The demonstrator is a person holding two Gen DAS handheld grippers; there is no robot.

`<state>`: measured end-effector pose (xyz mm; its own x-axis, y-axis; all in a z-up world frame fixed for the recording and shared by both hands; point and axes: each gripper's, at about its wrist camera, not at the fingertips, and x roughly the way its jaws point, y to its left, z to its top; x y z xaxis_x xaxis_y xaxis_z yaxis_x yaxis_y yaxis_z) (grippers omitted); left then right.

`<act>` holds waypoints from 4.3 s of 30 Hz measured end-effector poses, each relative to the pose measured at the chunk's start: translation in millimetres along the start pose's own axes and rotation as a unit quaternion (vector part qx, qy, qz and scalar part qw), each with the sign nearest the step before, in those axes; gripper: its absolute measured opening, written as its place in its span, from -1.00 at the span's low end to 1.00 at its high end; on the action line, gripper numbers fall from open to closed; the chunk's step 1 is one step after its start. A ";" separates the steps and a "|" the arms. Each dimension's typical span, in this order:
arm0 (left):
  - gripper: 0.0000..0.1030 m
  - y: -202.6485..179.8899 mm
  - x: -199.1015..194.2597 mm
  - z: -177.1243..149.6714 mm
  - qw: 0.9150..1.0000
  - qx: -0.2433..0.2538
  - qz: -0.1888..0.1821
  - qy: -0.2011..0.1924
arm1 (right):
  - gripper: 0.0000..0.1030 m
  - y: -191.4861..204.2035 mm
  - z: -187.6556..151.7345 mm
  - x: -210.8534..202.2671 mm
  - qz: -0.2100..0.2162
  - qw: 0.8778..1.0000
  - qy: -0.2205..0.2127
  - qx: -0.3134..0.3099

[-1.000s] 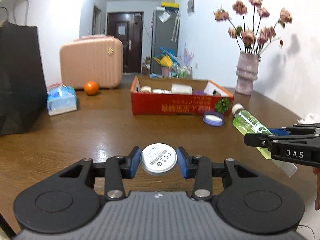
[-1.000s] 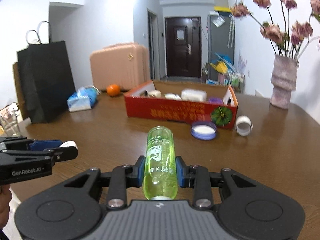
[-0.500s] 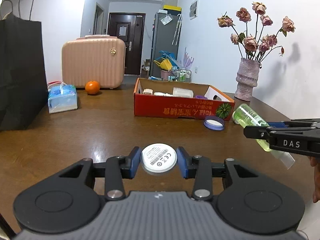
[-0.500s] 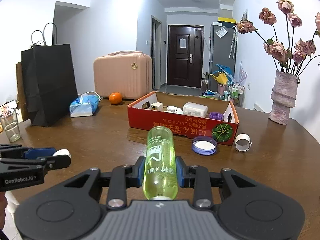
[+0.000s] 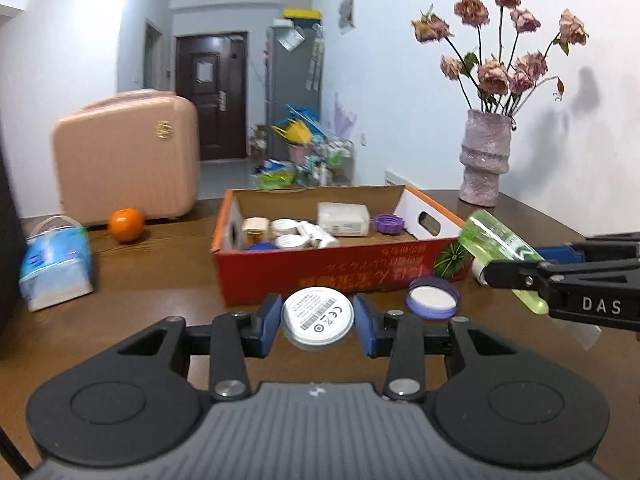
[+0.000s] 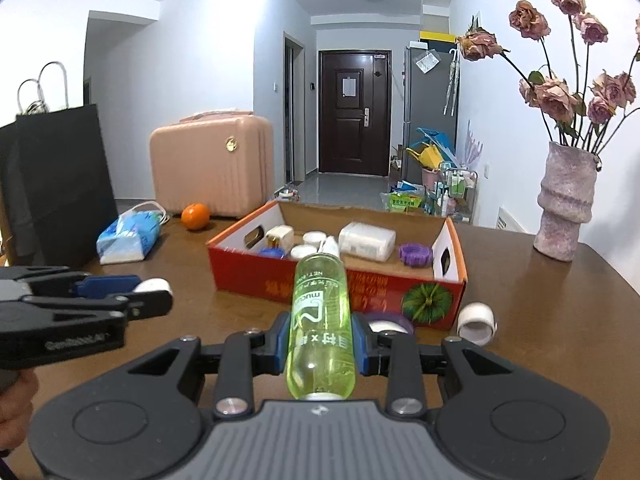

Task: Organize rigid objects

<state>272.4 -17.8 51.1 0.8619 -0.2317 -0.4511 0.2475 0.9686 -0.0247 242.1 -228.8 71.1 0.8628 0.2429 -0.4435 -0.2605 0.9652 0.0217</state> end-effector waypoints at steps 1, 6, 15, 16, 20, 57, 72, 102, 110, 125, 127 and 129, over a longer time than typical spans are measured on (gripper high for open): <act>-0.22 0.5 10.1 7.0 1.000 0.001 -0.004 0.004 | -0.41 -5.7 4.6 7.2 -0.001 1.000 -0.001 0.002; -0.22 7.4 81.8 59.4 0.997 -0.031 -0.058 0.037 | -0.41 -44.5 47.1 67.4 -0.003 1.000 0.009 0.019; -0.24 -19.1 229.3 93.9 0.989 -0.026 -0.071 0.125 | -0.41 -86.8 88.0 214.2 -0.053 0.992 0.111 -0.026; -0.24 -20.9 237.9 91.1 0.989 -0.024 -0.063 0.133 | -0.41 -87.2 86.2 223.7 -0.054 0.991 0.121 -0.029; -0.12 -19.7 255.9 82.9 0.986 -0.020 -0.075 0.145 | -0.45 -92.0 76.9 245.3 -0.060 0.989 0.128 -0.037; 0.56 -76.5 -82.0 -61.0 0.997 0.046 0.034 0.052 | 0.52 -56.8 -108.9 -99.3 -0.010 0.994 0.016 0.104; 0.66 -109.3 48.8 -10.3 0.993 0.085 -0.057 0.050 | 0.50 -137.9 -66.0 -10.8 -0.040 0.978 0.000 0.203; 0.30 -73.4 88.9 -10.5 0.997 0.045 -0.034 0.059 | -0.17 -121.2 -45.0 80.9 -0.040 0.987 0.020 0.157; 0.30 -36.2 -11.0 -39.8 0.999 -0.009 0.022 0.039 | -0.17 -46.1 -75.4 9.4 0.002 0.994 0.024 0.109; 0.30 -17.3 -82.6 -53.7 0.999 -0.036 0.016 0.003 | -0.17 20.6 -100.2 -74.6 -0.004 0.998 0.007 0.057; 0.30 -16.0 -75.4 -48.8 0.999 -0.038 0.013 0.000 | -0.17 16.8 -97.9 -71.8 -0.004 0.998 0.008 0.057; 0.30 -12.1 -65.9 -40.2 0.999 -0.033 0.009 -0.006 | -0.17 11.9 -92.2 -65.1 -0.008 0.998 0.009 0.057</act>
<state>194.8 -10.6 45.3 0.8714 -0.2157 -0.4406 0.2032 0.9762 -0.0760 142.9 -242.0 17.6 0.8580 0.2267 -0.4608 -0.1955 0.9739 0.1151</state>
